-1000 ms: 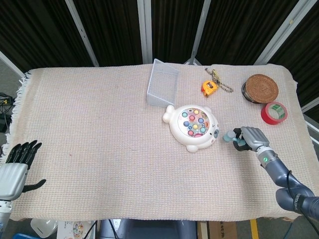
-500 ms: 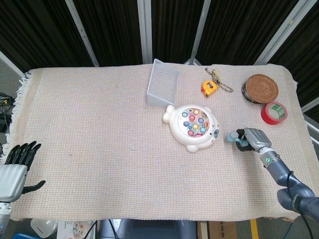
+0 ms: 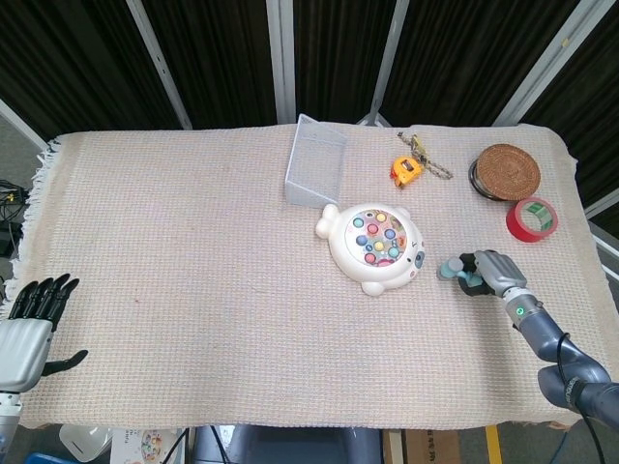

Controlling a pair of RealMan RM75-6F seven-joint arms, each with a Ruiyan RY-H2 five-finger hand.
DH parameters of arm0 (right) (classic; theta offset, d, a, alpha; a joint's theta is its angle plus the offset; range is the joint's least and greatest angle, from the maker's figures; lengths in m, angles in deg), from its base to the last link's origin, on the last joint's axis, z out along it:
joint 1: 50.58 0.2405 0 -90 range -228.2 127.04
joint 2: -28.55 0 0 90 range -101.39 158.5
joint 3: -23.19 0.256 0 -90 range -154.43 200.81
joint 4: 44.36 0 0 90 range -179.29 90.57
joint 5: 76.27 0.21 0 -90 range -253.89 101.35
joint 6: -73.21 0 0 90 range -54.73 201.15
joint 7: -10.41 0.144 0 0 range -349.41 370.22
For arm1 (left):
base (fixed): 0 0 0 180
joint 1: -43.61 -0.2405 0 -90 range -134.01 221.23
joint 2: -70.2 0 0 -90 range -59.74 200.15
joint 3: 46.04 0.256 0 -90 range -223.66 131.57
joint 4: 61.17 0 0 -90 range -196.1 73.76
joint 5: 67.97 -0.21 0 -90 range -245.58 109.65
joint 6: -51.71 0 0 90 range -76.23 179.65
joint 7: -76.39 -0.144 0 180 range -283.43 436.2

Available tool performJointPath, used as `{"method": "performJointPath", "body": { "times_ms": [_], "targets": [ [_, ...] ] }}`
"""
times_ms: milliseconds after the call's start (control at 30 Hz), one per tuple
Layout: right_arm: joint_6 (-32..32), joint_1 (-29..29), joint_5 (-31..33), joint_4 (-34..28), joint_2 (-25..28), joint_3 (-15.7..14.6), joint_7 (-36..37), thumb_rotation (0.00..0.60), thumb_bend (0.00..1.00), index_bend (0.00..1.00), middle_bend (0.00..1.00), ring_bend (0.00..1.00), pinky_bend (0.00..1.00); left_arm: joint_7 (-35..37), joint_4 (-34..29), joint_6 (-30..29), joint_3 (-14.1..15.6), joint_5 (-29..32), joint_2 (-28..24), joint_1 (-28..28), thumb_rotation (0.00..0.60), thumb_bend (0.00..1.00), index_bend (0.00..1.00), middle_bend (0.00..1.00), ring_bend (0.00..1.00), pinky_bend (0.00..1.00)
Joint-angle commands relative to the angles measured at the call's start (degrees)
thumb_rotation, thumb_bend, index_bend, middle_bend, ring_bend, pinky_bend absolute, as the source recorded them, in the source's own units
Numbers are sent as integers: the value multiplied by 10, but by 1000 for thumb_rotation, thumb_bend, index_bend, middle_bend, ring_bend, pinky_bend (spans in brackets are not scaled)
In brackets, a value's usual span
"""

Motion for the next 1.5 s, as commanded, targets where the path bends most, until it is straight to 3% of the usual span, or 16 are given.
{"method": "performJointPath", "body": {
  "times_ms": [33, 167, 433, 733, 1000, 1167, 1500],
  "targets": [
    [-2, -1, -1, 2, -1, 1, 1, 600, 807, 610, 593, 362, 136, 0, 0, 0, 0, 0, 0, 0, 600, 46, 0, 0, 0, 0],
    [-7, -1, -2, 5, -3, 2, 1, 600, 791, 577, 572, 344, 111, -1, 0, 1, 0, 0, 0, 0, 600, 46, 0, 0, 0, 0],
    [-15, -2, -2, 8, -3, 4, 2, 600, 579, 540, 538, 310, 73, -2, -1, 2, -1, 0, 1, 1, 600, 46, 0, 0, 0, 0],
    [-22, -4, -2, 10, -2, 8, 3, 600, 464, 539, 535, 306, 51, -5, -2, 3, -2, 1, 2, 2, 600, 46, 0, 0, 0, 0],
    [-24, -6, -2, 13, -4, 11, 4, 600, 414, 537, 532, 305, 44, -8, -2, 5, -3, 3, 2, 2, 600, 46, 0, 0, 0, 0],
    [-25, -6, -1, 15, -4, 14, 5, 600, 331, 523, 518, 297, 27, -9, -3, 5, -3, 3, 3, 2, 600, 46, 0, 0, 0, 0],
    [-40, 1, 10, 19, -1, 23, -5, 600, 327, 498, 489, 272, 16, -9, -2, 8, -3, 6, 4, 3, 600, 46, 0, 0, 0, 0]
  ]
}}
